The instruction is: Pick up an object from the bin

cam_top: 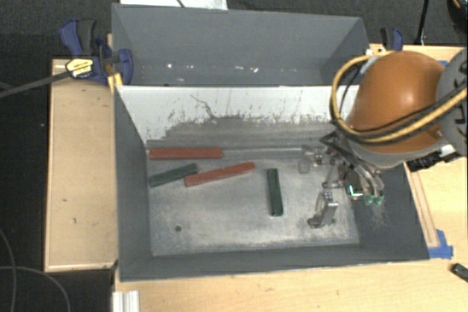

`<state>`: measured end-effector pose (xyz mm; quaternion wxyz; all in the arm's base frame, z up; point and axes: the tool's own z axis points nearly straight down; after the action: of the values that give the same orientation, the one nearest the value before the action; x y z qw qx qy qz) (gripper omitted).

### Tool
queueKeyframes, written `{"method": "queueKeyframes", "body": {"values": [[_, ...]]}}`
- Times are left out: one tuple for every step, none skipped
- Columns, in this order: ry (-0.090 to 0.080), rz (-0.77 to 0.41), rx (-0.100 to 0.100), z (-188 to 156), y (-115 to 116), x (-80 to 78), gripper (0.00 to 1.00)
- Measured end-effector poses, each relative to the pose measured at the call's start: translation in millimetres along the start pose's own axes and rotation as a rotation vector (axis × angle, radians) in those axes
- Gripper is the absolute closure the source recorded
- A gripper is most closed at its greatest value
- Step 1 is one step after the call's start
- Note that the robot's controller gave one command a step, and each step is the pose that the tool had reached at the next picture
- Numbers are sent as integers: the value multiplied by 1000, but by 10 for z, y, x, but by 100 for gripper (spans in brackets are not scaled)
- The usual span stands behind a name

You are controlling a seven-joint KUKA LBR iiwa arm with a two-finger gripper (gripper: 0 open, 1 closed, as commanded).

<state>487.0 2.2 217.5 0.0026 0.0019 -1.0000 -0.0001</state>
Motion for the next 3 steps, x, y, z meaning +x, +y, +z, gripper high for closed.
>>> {"method": "queueKeyframes", "body": {"values": [[-8,-341,0,596,249,-568,0],[-6,-884,2,1442,-107,-876,0],[-9,-880,2,1421,-95,-887,100]]}}
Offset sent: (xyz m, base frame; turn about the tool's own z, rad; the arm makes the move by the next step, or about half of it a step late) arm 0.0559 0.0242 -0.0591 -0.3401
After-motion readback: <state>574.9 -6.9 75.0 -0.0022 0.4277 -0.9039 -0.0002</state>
